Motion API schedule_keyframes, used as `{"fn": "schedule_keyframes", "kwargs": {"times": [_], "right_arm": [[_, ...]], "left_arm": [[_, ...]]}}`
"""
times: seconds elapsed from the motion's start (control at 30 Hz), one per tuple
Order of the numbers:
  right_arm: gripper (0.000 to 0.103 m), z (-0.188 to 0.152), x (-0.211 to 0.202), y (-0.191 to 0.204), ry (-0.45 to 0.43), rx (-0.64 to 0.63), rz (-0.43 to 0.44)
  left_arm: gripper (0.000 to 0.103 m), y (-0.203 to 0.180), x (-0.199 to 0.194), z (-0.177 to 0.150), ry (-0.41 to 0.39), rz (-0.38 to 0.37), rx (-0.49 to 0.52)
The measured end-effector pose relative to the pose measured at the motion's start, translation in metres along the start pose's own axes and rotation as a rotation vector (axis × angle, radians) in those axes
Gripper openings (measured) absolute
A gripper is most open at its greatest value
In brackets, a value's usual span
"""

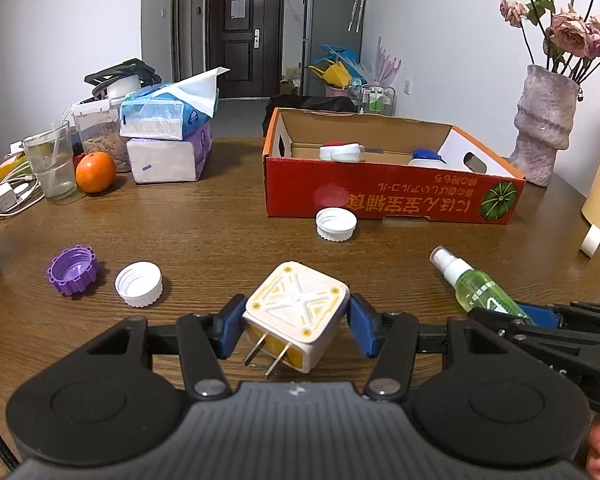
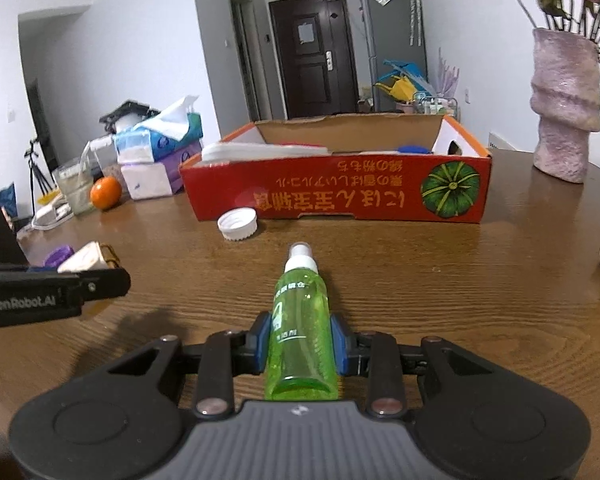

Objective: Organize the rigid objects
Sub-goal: 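Lift and carry the plug adapter and spray bottle over the cardboard box with both tools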

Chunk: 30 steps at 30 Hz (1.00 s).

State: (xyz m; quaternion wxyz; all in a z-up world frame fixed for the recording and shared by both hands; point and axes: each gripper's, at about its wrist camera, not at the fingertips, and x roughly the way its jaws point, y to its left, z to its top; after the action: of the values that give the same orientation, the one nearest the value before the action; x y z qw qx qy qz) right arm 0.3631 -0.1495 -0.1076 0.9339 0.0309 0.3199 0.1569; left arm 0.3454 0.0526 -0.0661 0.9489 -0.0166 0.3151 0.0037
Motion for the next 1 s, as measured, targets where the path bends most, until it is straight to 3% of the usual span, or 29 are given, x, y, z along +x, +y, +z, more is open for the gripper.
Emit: {"fn": "schedule_keyframes", "kwargs": {"times": [0.53, 1.0], "right_arm": [[0.030, 0.014, -0.041, -0.015, -0.135, 0.074, -0.014], [0.030, 0.037, -0.045, -0.029, -0.202, 0.104, -0.016]], "left_arm": [[0.056, -0.022, -0.026, 0.011, -0.073, -0.034, -0.012], [0.056, -0.053, -0.025, 0.043, -0.133, -0.056, -0.032]]}}
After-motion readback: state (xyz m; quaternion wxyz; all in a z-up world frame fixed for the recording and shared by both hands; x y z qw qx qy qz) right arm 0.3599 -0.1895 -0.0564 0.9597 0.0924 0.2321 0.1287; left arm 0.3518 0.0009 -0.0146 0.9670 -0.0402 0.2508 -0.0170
